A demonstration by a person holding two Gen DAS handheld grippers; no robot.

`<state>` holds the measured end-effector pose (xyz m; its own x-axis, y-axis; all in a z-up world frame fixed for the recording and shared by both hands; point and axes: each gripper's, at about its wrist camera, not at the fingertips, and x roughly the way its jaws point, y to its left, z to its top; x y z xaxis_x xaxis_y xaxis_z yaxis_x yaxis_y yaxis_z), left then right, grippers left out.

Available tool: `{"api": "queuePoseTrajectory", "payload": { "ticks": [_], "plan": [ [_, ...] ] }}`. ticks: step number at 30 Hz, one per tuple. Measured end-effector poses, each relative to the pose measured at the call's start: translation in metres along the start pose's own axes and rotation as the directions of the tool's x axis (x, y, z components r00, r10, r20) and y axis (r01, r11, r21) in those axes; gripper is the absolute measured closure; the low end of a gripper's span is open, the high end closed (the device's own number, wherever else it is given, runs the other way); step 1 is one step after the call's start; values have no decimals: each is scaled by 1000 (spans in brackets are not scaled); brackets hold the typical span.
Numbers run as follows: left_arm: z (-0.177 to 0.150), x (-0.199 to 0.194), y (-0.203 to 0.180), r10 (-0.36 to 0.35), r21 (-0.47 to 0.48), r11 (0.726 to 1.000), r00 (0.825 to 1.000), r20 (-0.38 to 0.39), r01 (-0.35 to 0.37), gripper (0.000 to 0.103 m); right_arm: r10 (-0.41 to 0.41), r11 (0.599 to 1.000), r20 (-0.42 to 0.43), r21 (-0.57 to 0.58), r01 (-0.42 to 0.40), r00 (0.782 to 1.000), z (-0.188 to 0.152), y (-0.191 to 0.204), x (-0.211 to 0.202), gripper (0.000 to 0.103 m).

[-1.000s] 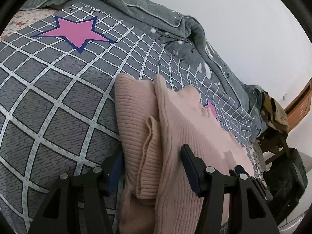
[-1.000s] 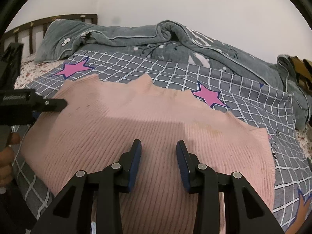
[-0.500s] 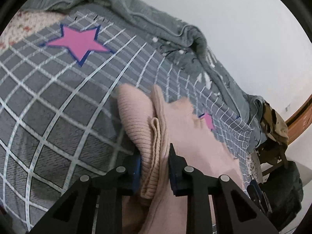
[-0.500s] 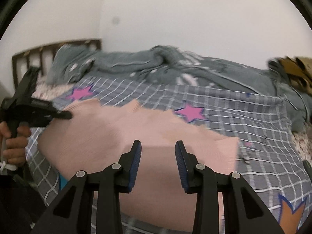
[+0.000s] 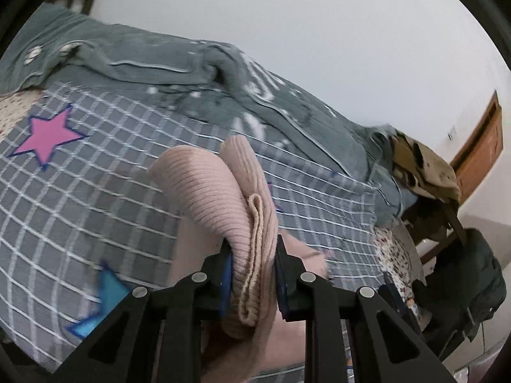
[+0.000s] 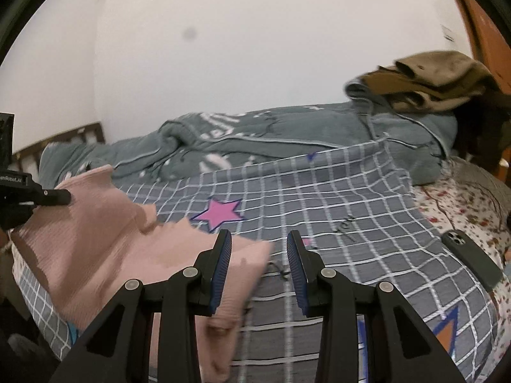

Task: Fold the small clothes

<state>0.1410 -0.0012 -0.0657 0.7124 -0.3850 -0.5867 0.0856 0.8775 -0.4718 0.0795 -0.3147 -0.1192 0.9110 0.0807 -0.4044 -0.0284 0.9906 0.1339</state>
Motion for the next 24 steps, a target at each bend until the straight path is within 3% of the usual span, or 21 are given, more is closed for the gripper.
{"api": "queuePoseTrajectory", "payload": {
  "ticks": [7, 10, 13, 16, 18, 21, 24],
  "plan": [
    [-50, 66, -75, 5, 107, 994, 991, -131, 9, 82, -11, 997, -13, 77, 12, 1000, -4, -42, -4, 67],
    [-68, 88, -85, 26, 145, 989, 982, -190, 2, 80, -11, 997, -21, 79, 13, 1000, -7, -51, -6, 67],
    [-71, 94, -82, -39, 132, 989, 970, -239, 73, 74, 3, 997, -23, 80, -1, 1000, -8, -54, -9, 67],
    [-60, 83, -75, -130, 96, 983, 962, -238, 157, 70, 24, 997, -28, 80, -22, 999, -9, -52, -11, 67],
    [-53, 72, -68, -151, 93, 980, 965, -214, 174, 62, 53, 995, -31, 91, -50, 998, -8, -48, -11, 67],
    [-44, 56, -51, -97, 128, 985, 985, -144, 115, 57, 139, 983, -34, 129, -134, 990, -4, -39, -12, 67],
    [-39, 44, -26, -29, 144, 989, 996, -89, 42, 56, 266, 952, -30, 166, -258, 963, 0, -23, -14, 63]
  ]
}}
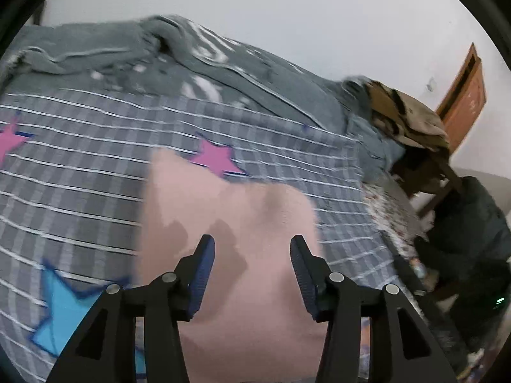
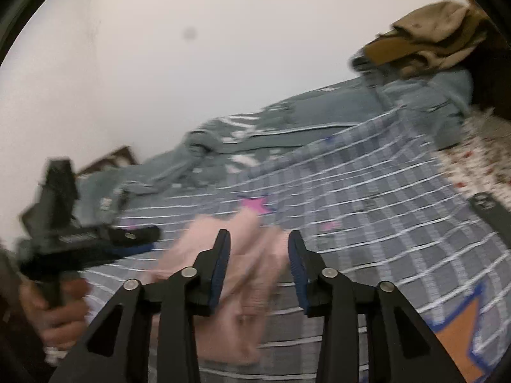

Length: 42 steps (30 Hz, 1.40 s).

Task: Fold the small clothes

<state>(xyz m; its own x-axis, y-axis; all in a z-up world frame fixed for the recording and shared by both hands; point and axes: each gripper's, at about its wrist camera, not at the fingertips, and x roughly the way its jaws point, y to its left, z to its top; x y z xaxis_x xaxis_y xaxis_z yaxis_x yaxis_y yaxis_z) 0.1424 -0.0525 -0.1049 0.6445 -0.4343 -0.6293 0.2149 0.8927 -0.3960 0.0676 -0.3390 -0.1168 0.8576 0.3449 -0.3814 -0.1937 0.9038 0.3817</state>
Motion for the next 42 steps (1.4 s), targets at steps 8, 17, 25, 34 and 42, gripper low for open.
{"api": "queuePoseTrajectory", "payload": {
  "ticks": [8, 17, 25, 34, 42],
  "plan": [
    [-12, -10, 68, 80, -51, 996, 996, 30, -78, 55, 153, 988, -112, 19, -152, 982, -17, 48, 32, 59],
    [-20, -20, 90, 29, -69, 997, 999, 36, -26, 55, -10, 996, -157, -91, -4, 988, -51, 56, 53, 92],
    [-20, -14, 83, -9, -25, 1000, 999, 38, 10, 53, -63, 998, -256, 7, 67, 965, -63, 9, 61, 91],
    [-25, 4, 78, -23, 30, 999, 999, 42, 22, 53, -68, 998, -171, -16, 66, 983, -32, 18, 55, 66],
    [-24, 5, 85, -54, 44, 998, 996, 76, 51, 51, -141, 990, -180, -27, 138, 974, -35, 22, 90, 89]
  ]
}}
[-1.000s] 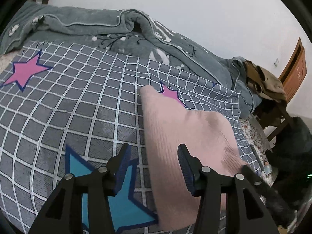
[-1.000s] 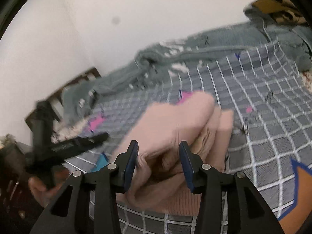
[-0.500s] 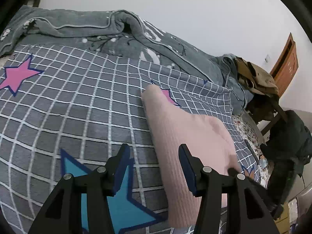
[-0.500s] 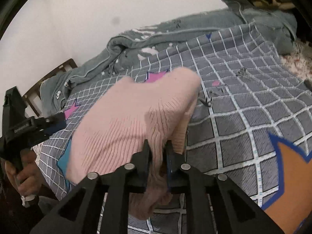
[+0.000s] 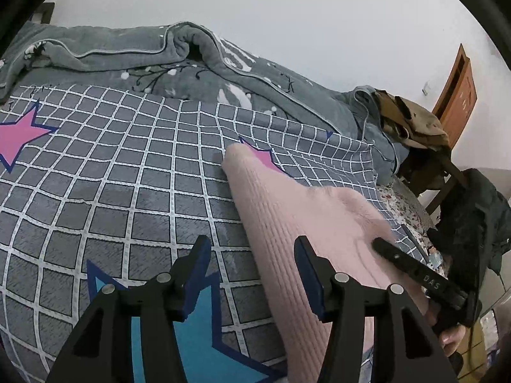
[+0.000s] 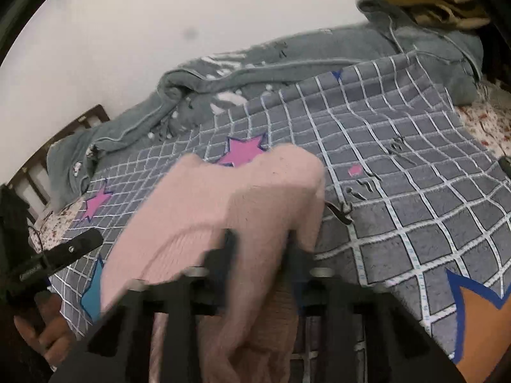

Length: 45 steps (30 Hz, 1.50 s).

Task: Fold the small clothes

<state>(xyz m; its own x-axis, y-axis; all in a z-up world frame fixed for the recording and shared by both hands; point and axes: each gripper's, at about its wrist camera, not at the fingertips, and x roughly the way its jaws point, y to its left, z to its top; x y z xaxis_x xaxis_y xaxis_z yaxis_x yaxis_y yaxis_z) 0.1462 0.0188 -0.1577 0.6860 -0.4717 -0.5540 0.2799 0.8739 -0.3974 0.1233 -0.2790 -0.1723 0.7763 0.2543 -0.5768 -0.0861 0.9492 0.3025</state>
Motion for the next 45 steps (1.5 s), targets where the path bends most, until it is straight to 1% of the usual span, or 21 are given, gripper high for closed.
{"api": "queuePoseTrajectory", "payload": {
  "ticks": [1, 3, 4, 5, 6, 7, 8, 10, 11, 12, 13, 16, 19, 21, 23, 28, 32, 35, 36, 41, 45],
  "plan": [
    [0, 0, 1, -7, -3, 1000, 1000, -4, 7, 51, 13, 1000, 39, -16, -12, 999, -1, 1, -9, 90],
    [-1, -1, 3, -20, -9, 1000, 1000, -4, 20, 51, 89, 996, 143, -14, -88, 986, -1, -4, -36, 90],
    [-1, -1, 3, -29, -13, 999, 1000, -4, 29, 51, 93, 996, 154, -11, -92, 984, -1, -7, -39, 90],
    [-1, 0, 3, -40, -18, 999, 999, -7, 40, 51, 60, 998, 127, -10, -59, 990, -1, -9, -33, 90],
    [-1, 1, 3, -47, -22, 999, 999, -13, 47, 51, 7, 1000, 55, 3, -7, 998, -2, -14, -16, 89],
    [-2, 2, 1, -55, -24, 998, 998, -20, 55, 51, -16, 999, -28, 39, 17, 999, -7, -22, 2, 88],
    [-3, 3, 0, -60, -22, 998, 998, -26, 60, 51, -13, 996, -48, 84, 17, 999, -10, -28, 9, 86],
    [-5, 3, -4, -72, -13, 997, 997, -39, 71, 51, -8, 995, -19, 101, 10, 1000, -8, -29, 2, 77],
    [-6, 3, -6, -83, -6, 997, 996, -43, 83, 51, -15, 997, -8, 71, 15, 1000, -5, -25, -4, 70],
    [-7, 3, -8, -90, -1, 996, 995, -44, 90, 50, -23, 998, -2, 55, 23, 1000, -5, -23, -6, 67],
    [-7, 3, -10, -94, 4, 996, 995, -44, 94, 50, -27, 998, -2, 48, 27, 1000, -5, -22, -6, 67],
    [-9, 6, -18, -100, 23, 995, 993, -60, 102, 49, 5, 998, -28, 60, -4, 1000, -6, -22, -2, 66],
    [-11, 13, -24, -103, 36, 994, 991, -84, 106, 46, 12, 999, -42, 46, -10, 999, -7, -19, -5, 64],
    [-11, 18, -25, -104, 27, 994, 990, -95, 107, 45, 13, 999, -57, 46, -10, 998, -7, -19, -3, 59],
    [-9, 24, -25, -104, 17, 994, 988, -111, 107, 44, 23, 998, -74, 63, -18, 997, -7, -23, 0, 58],
    [3, 40, -29, -53, 41, 997, 988, -145, 60, 41, 33, 998, -125, 65, -25, 992, 0, -27, 9, 56],
    [16, 61, -37, -14, 89, 995, 979, -203, 33, 41, 14, 1000, -168, 27, -9, 986, 14, -25, 19, 56],
    [19, 74, -37, -3, 91, 996, 972, -234, 25, 40, 24, 999, -197, 32, -18, 980, 16, -28, 29, 54],
    [18, 77, -37, -1, 93, 995, 972, -234, 23, 38, 24, 999, -203, 37, -17, 979, 15, -29, 32, 53],
    [16, 81, -34, -10, 93, 995, 975, -223, 32, 38, 34, 999, -216, 38, -26, 976, 12, -32, 39, 51],
    [14, 82, -34, -10, 93, 995, 975, -221, 31, 41, 45, 998, -218, 62, -33, 975, 10, -34, 42, 50]
  ]
}}
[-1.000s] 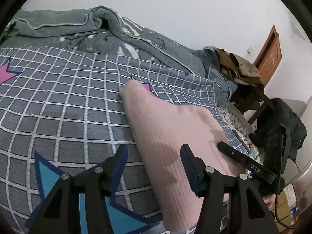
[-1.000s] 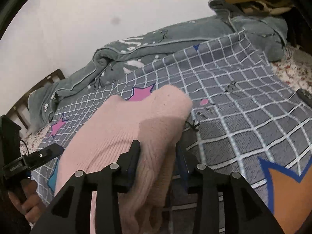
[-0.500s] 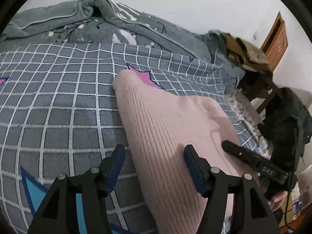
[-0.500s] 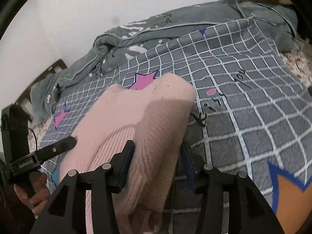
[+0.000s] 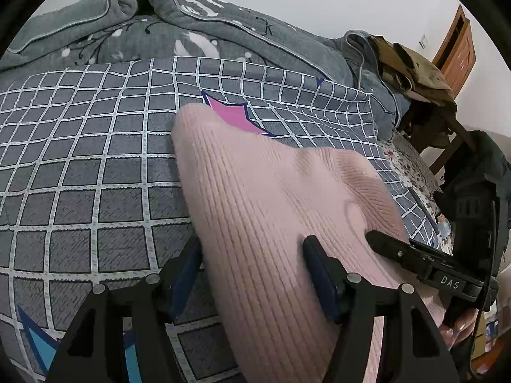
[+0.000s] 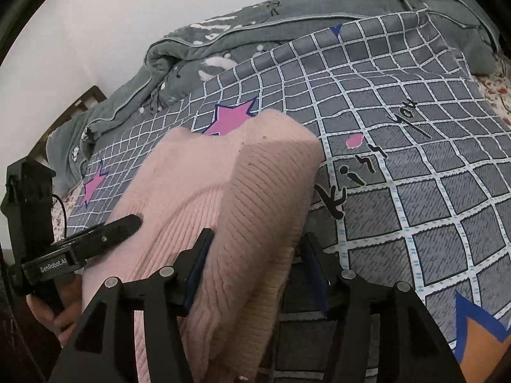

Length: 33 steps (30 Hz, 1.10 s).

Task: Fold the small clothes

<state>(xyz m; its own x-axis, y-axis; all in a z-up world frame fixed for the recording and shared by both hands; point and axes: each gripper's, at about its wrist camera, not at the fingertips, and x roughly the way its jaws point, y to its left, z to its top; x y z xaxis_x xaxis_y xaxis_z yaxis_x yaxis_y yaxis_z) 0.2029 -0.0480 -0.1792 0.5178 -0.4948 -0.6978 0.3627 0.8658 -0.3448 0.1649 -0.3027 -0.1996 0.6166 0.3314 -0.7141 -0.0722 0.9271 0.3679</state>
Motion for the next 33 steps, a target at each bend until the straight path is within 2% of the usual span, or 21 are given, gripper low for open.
{"api": "queuePoseTrajectory", "payload": {
  "ticks": [6, 10, 12, 14, 16, 20, 27, 30, 33],
  "plan": [
    [0, 0, -8, 40, 25, 999, 999, 20, -41, 58, -6, 1000, 6, -2, 6, 1000, -1, 6, 6, 48],
    [2, -1, -9, 44, 12, 999, 998, 42, -45, 65, 35, 999, -6, 17, -35, 999, 2, 3, 11, 49],
    [3, -3, -8, 32, 4, 999, 998, 56, -32, 68, 85, 996, -8, 23, -85, 996, 4, 2, 11, 63],
    [5, -5, -7, 22, 8, 1000, 998, 62, -23, 69, 95, 995, 10, 10, -95, 995, 4, 6, 9, 69],
    [6, -7, -5, 8, 2, 1000, 998, 69, -8, 70, 100, 995, 46, 9, -100, 994, 3, 10, 5, 73],
    [13, -17, 9, -27, -37, 999, 995, 99, 31, 70, 164, 985, 88, 42, -168, 983, 10, 13, -1, 75],
    [34, -38, 45, 64, -50, 997, 986, 156, -57, 70, 229, 972, 77, 34, -232, 970, 40, 53, 30, 75],
    [44, -47, 69, 131, -55, 991, 975, 178, -124, 70, 252, 968, 68, 1, -253, 965, 54, 77, 49, 76],
    [50, -51, 88, 170, -62, 985, 965, 199, -161, 70, 254, 967, 69, -52, -251, 965, 64, 105, 68, 76]
  ]
}}
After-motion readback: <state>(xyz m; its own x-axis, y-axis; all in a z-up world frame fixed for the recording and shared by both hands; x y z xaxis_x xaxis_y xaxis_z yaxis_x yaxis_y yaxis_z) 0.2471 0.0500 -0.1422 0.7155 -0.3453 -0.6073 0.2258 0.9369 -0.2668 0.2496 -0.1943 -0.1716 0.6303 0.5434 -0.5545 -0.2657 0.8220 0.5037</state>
